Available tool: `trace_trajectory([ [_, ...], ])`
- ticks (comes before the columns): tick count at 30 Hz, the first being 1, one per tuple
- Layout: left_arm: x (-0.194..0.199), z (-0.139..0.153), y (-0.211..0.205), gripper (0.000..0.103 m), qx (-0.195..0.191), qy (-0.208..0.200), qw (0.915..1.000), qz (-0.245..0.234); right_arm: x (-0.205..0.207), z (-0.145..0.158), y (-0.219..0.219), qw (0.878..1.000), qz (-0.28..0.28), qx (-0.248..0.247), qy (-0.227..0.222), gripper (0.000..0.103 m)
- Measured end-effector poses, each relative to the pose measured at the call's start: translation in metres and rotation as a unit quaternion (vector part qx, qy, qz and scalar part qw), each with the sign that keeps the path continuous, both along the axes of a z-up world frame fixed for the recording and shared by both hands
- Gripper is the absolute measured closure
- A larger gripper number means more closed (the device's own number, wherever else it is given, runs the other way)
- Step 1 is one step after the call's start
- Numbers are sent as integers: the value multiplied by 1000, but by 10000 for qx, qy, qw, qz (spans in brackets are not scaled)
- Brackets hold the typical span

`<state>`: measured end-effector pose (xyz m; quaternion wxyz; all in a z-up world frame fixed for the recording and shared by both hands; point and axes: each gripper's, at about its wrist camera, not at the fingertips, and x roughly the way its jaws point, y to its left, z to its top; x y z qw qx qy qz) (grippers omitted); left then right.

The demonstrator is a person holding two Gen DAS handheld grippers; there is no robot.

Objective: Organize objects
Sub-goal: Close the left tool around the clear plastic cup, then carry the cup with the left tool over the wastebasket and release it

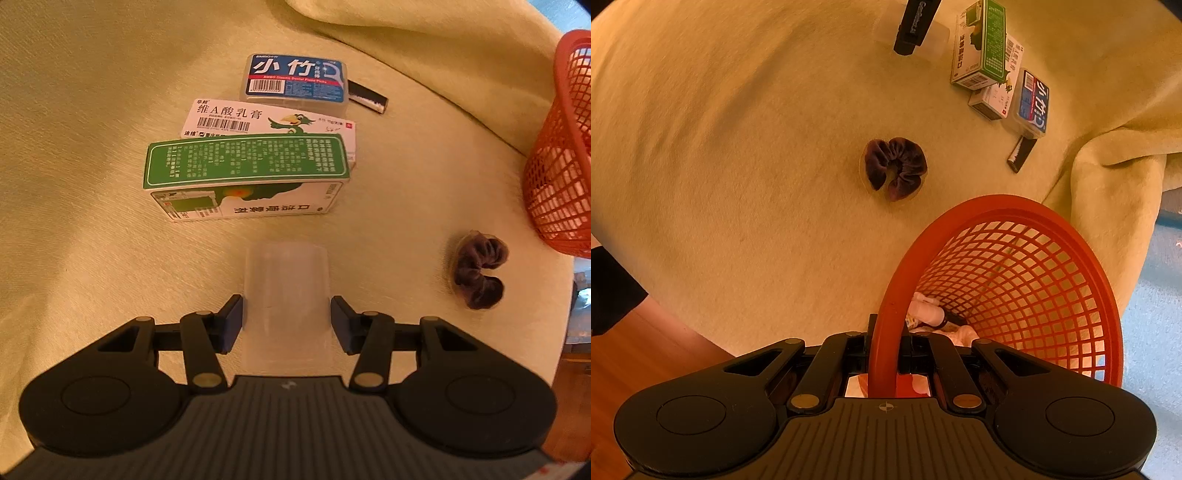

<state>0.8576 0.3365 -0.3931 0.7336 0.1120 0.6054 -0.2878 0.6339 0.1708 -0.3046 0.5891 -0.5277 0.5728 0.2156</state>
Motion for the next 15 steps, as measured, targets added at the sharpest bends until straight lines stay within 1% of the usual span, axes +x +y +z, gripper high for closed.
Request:
trace_trajectory([
  [5, -4, 18, 3, 58, -175, 98, 9997, 123, 0, 1, 0, 10000, 5, -1, -2, 100],
  [8, -6, 35, 4, 58, -354, 175, 9990, 214, -1, 1, -1, 10000, 22, -12, -3, 100],
  [15, -9, 75, 0, 58, -690, 202, 9969, 308, -4, 1, -2, 9999, 99, -39, 1, 100],
])
